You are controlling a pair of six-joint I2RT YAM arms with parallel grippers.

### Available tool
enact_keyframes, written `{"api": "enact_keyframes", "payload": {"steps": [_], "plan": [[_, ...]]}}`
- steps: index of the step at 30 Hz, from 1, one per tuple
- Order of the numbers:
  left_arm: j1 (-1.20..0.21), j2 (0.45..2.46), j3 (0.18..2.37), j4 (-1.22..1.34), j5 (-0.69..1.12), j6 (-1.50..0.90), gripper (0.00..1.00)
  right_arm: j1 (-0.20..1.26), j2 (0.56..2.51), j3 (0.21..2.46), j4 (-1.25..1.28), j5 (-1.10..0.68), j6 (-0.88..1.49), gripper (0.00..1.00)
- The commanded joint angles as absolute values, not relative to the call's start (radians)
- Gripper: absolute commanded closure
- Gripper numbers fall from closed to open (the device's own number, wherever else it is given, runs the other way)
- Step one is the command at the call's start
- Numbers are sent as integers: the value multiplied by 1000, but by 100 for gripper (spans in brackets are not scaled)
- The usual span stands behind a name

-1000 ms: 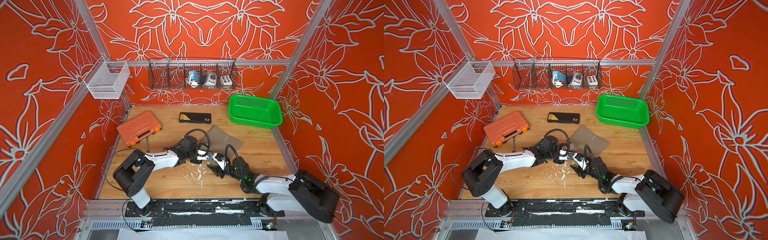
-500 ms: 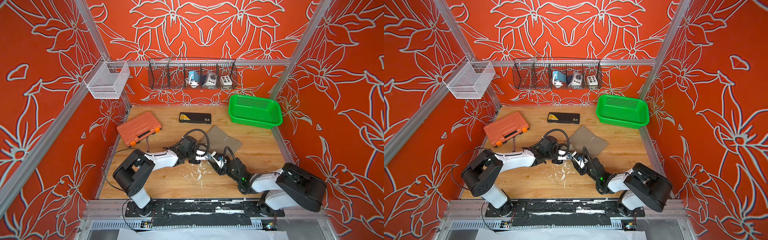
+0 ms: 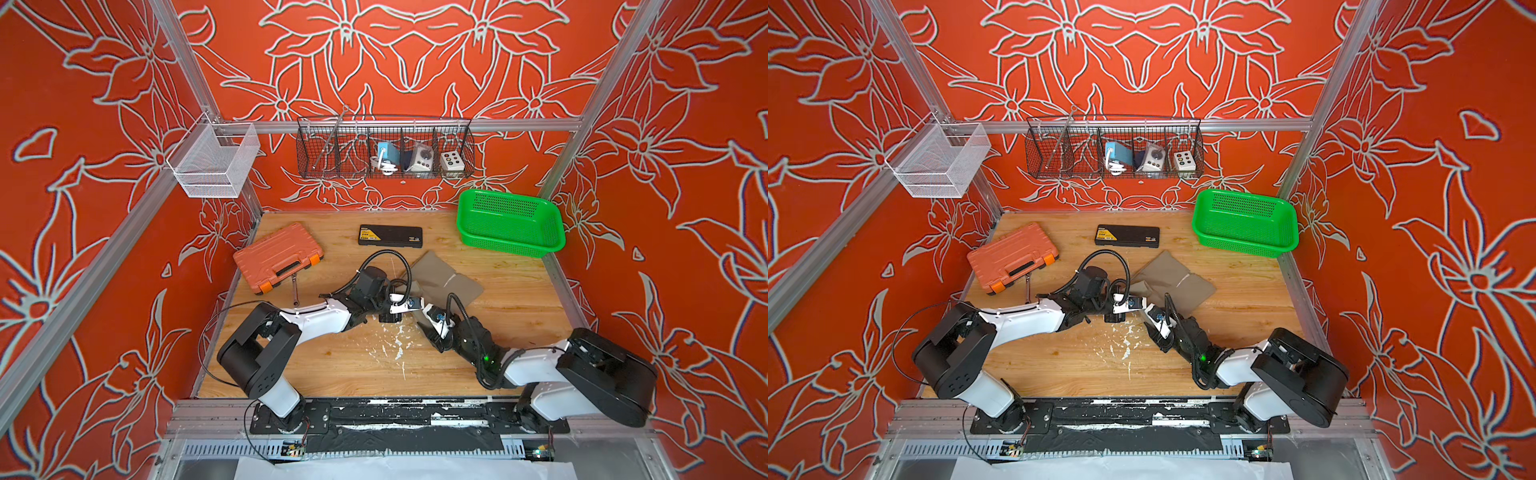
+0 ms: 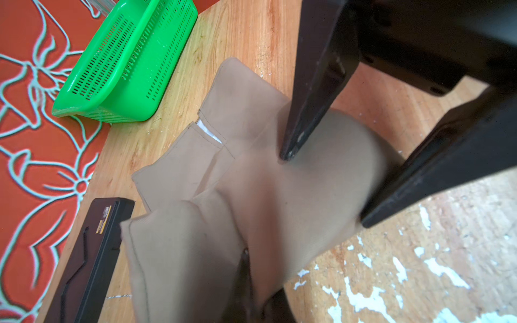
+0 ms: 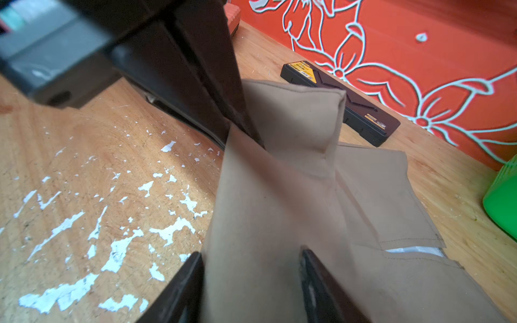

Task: Roll up the skirts
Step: Roll the skirt at the center of the board.

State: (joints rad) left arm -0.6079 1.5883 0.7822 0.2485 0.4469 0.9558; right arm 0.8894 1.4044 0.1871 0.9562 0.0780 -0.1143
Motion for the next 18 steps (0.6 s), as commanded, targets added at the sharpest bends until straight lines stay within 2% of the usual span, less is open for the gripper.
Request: {"api": "enact_keyframes", "payload": {"steps": [1,12,18], "plan": [[-601,1560,781,285,502,930,100,907,1430,204,916,87,-107,41],[-603,1560,786,267,508,927,100,987,1615,236,1081,158,-85,38],[-603,1545,779,262,503,928,100,998,1725,239,1193,313,-61,45]]}}
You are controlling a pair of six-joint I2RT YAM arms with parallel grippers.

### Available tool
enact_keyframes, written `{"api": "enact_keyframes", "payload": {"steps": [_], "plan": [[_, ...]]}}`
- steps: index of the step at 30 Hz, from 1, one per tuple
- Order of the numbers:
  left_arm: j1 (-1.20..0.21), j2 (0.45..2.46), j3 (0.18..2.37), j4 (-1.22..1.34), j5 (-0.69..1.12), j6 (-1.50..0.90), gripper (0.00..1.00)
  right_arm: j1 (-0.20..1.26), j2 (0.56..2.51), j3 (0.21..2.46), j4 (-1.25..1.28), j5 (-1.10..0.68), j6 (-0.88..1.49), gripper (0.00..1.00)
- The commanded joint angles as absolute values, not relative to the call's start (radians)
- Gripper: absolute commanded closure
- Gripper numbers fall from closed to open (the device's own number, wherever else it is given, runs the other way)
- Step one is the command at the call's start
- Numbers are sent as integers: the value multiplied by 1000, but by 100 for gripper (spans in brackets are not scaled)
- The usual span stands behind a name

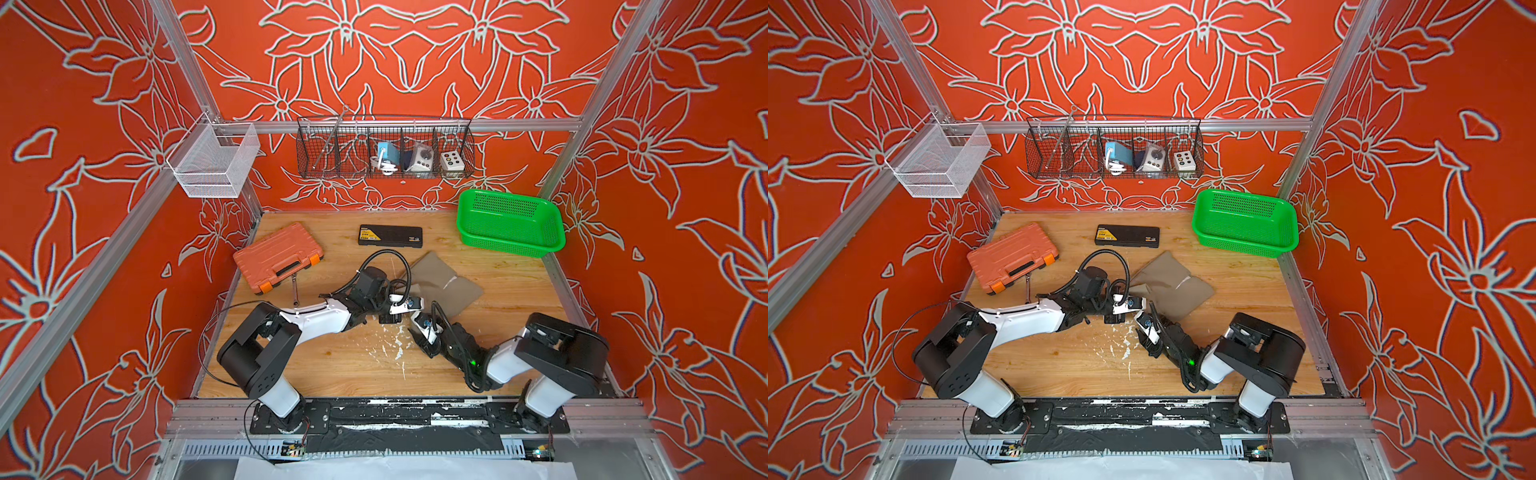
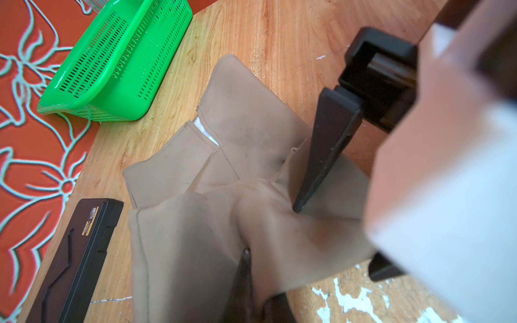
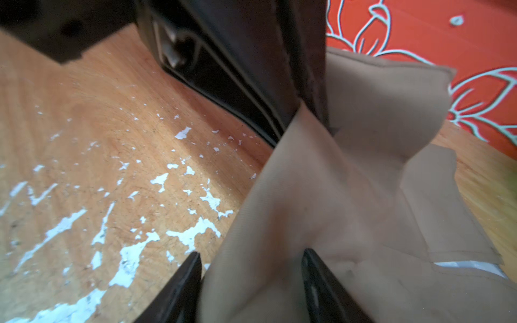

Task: Roll up the skirts
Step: Roll the skirt at the center of the board.

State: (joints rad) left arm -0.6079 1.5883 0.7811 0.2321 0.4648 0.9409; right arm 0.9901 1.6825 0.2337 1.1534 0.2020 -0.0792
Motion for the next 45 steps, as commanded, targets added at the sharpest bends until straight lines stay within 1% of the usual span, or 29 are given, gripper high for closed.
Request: {"api": "enact_keyframes", "payload": {"steps": [1,4,6,9,11,12,13,14,15,16,17,18,21,24,26,29,32,34,37,42,45], "plan": [[-603,1544,778,260,503,929,100,1004,1738,242,1202,356,-59,48],[-603,1543,776,255,503,928,100,1012,1765,251,1221,450,-49,58],[-603,1542,775,252,503,928,100,1014,1777,260,1228,475,-45,64],[-603,1539,772,247,498,931,100,1015,1786,271,1229,488,-39,82],[-603,1537,766,247,493,936,100,1017,1782,270,1227,486,-36,98],[-603,1535,762,248,491,938,100,1018,1776,267,1223,482,-37,100],[-603,1530,755,257,483,940,98,1019,1764,264,1211,473,-35,100],[-603,1524,742,272,473,936,83,1019,1745,262,1185,460,-33,100],[-604,1517,732,289,463,933,61,1019,1724,262,1153,445,-26,100],[-604,1510,716,310,449,926,48,1019,1697,265,1102,418,-22,100],[-603,1501,698,338,432,914,43,1018,1663,271,1049,386,-16,100],[-602,1492,685,359,418,903,40,1019,1631,275,991,361,-8,100],[-591,1455,646,427,381,858,37,1011,1527,281,850,266,14,100],[-558,1406,602,487,389,829,36,981,1429,295,693,109,33,100],[-541,1373,576,501,397,829,36,922,1379,310,593,-63,53,100],[-535,1332,541,501,417,857,36,823,1376,382,397,-341,63,100],[-537,1303,525,496,445,864,36,766,1383,492,115,-469,32,100],[-541,1282,524,485,457,865,36,720,1362,496,103,-569,77,100],[-563,1249,519,449,451,905,36,667,1352,529,30,-638,121,100],[-580,1254,483,459,422,946,36,585,1425,577,-3,-790,241,100],[-579,1277,454,490,413,979,37,559,1457,593,9,-840,287,100]]}}
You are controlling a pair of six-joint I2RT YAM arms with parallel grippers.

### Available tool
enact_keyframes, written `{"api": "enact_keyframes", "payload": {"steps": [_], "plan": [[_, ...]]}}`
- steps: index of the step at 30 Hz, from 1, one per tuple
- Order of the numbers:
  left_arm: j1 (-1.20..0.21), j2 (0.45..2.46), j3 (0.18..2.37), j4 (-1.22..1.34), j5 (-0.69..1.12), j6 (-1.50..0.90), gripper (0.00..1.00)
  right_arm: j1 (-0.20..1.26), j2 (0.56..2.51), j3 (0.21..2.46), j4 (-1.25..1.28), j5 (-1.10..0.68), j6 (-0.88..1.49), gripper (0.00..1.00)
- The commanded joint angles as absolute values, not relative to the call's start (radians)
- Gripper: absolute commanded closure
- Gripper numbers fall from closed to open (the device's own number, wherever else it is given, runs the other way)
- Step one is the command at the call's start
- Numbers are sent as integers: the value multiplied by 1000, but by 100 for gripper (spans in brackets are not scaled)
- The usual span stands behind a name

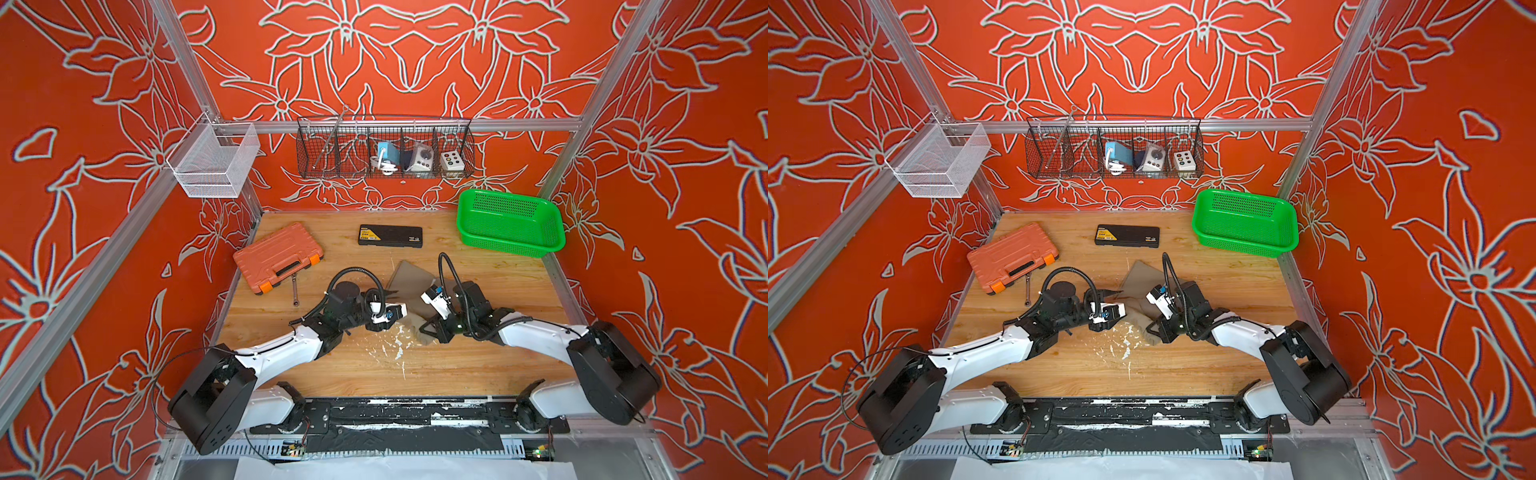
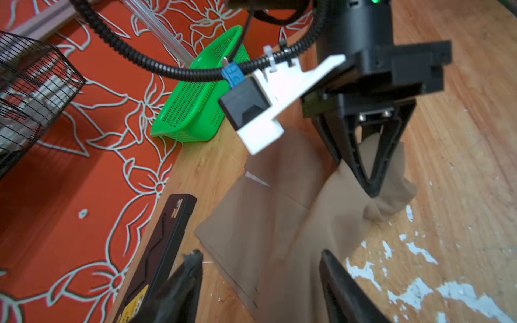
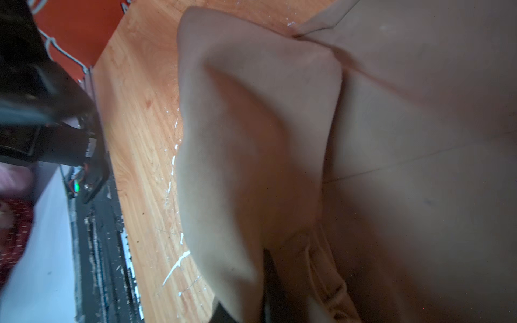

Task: Roll up the skirts
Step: Roll the skirt at the center of the board.

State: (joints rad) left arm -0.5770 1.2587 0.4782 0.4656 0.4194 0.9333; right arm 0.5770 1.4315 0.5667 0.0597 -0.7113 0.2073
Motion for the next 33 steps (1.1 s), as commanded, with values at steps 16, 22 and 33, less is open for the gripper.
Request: {"api": "enact_keyframes", "payload": {"steps": [16,22,33], "plan": [[-644,1446,481,480,300,1136,35,438,1687,899,-457,-806,158,100],[-643,1538,492,547,250,1154,36,416,1693,852,-384,-830,204,100],[-643,1759,600,591,202,1189,47,399,1645,778,-299,-860,270,100]]}}
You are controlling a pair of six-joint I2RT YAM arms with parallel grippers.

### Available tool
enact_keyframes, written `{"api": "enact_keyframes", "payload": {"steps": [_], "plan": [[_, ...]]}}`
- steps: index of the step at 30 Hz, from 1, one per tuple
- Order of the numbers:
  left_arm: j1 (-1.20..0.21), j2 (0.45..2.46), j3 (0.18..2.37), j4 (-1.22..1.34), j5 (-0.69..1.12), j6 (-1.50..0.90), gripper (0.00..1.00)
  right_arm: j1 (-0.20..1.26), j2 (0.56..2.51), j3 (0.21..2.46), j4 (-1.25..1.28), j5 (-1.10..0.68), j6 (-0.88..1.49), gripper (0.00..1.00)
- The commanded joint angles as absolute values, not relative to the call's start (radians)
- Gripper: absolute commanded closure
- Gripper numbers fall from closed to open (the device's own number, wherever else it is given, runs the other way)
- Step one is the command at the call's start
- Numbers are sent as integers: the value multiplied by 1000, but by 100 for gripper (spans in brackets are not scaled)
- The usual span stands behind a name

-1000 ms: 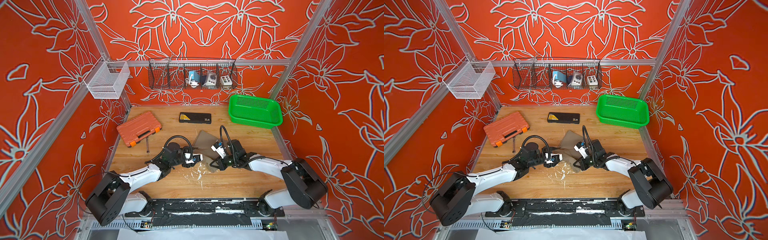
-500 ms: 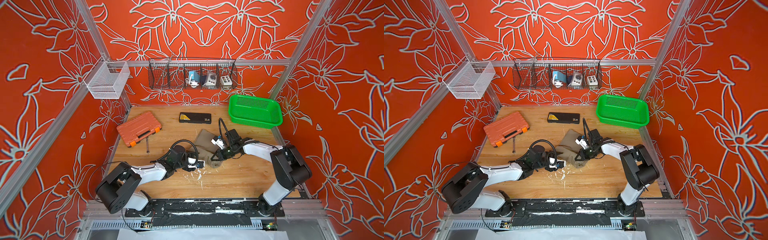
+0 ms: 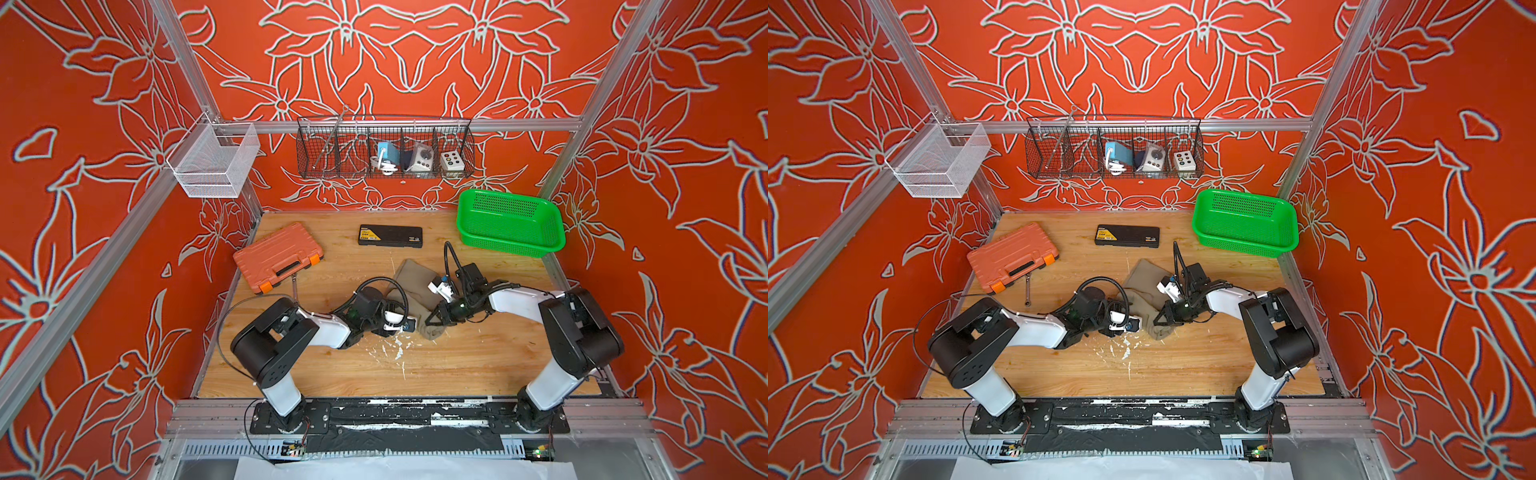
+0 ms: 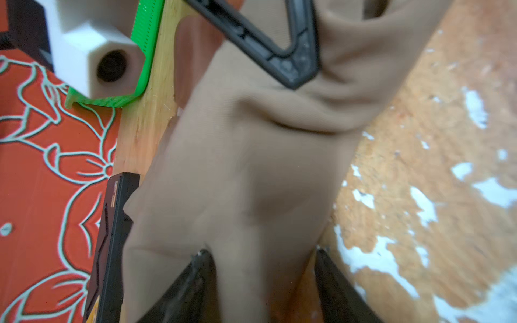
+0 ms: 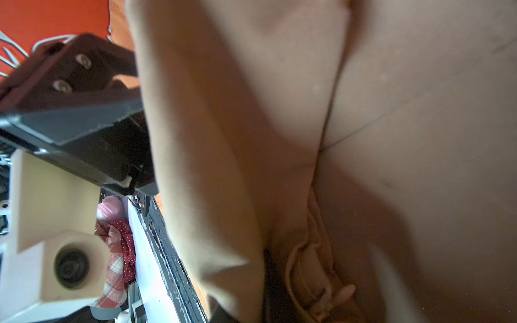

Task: Roll up the skirts
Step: Roll the skirt at the center of the board.

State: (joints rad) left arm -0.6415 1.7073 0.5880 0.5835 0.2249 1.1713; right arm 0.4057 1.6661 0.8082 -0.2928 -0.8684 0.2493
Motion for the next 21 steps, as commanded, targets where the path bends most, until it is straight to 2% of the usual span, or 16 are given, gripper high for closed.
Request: {"api": "enact_keyframes", "payload": {"steps": [1,3,4,6,8,13,18,21], "plan": [[-644,1775,606,597,203,1186,56,400,1641,774,-293,-861,274,100],[-644,1797,609,617,200,1186,77,399,1636,767,-289,-854,275,100],[-646,1806,610,623,200,1188,85,397,1632,763,-286,-848,277,100],[-647,1815,617,623,199,1186,92,392,1621,752,-282,-822,284,100],[-655,1814,617,623,201,1183,99,384,1597,735,-280,-780,294,93],[-684,1734,617,588,233,1110,100,374,1445,671,-287,-575,292,70],[-710,1628,611,443,348,1002,100,375,1222,557,-216,-398,328,56],[-743,1589,613,337,376,956,100,376,1096,493,-184,-354,340,54]]}}
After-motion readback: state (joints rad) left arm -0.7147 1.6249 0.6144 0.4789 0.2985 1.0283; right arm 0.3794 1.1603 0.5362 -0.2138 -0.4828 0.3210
